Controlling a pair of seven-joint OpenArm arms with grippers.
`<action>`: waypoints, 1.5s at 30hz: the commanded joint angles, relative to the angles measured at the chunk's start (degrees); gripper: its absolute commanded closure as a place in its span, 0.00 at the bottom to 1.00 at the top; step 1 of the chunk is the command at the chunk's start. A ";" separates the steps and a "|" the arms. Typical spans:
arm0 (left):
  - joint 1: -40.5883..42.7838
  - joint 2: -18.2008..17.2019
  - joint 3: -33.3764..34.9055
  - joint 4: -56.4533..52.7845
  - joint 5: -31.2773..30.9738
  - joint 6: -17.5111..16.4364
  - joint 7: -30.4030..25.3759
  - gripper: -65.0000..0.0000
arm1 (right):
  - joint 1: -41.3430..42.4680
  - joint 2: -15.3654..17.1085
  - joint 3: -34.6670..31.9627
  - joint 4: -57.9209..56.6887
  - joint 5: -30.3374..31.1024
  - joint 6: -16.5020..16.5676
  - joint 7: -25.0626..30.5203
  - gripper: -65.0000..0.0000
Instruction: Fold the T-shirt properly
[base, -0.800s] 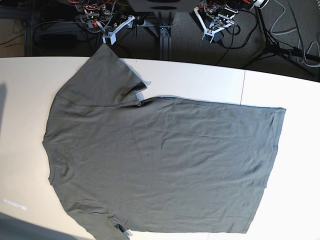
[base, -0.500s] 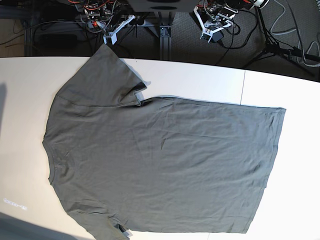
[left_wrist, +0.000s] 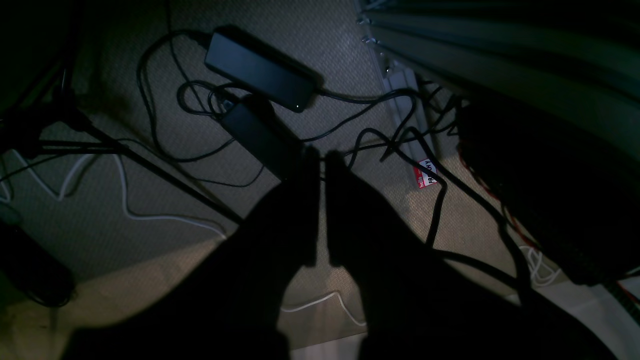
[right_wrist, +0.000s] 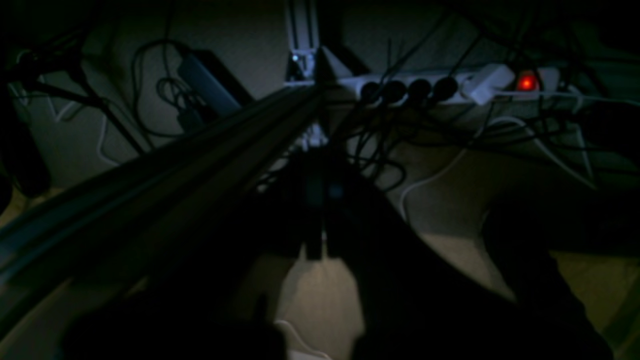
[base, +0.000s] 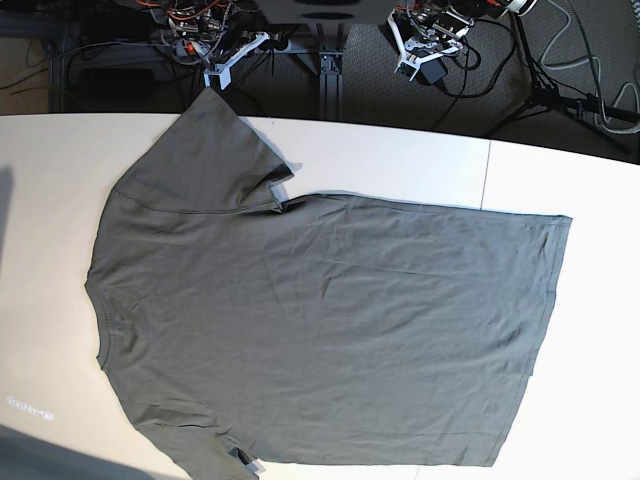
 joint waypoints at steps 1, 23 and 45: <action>0.09 0.00 -0.02 0.31 -0.04 -1.22 0.04 0.96 | -0.02 0.13 -0.07 0.28 0.28 -1.46 0.63 1.00; 11.10 -5.31 -0.02 17.09 2.08 -1.31 2.95 0.96 | -12.61 5.22 -3.15 11.63 8.61 7.37 0.37 1.00; 37.94 -20.31 -17.31 76.91 -7.43 -14.97 14.23 0.96 | -51.93 26.05 -13.14 76.72 50.29 7.82 -12.39 0.96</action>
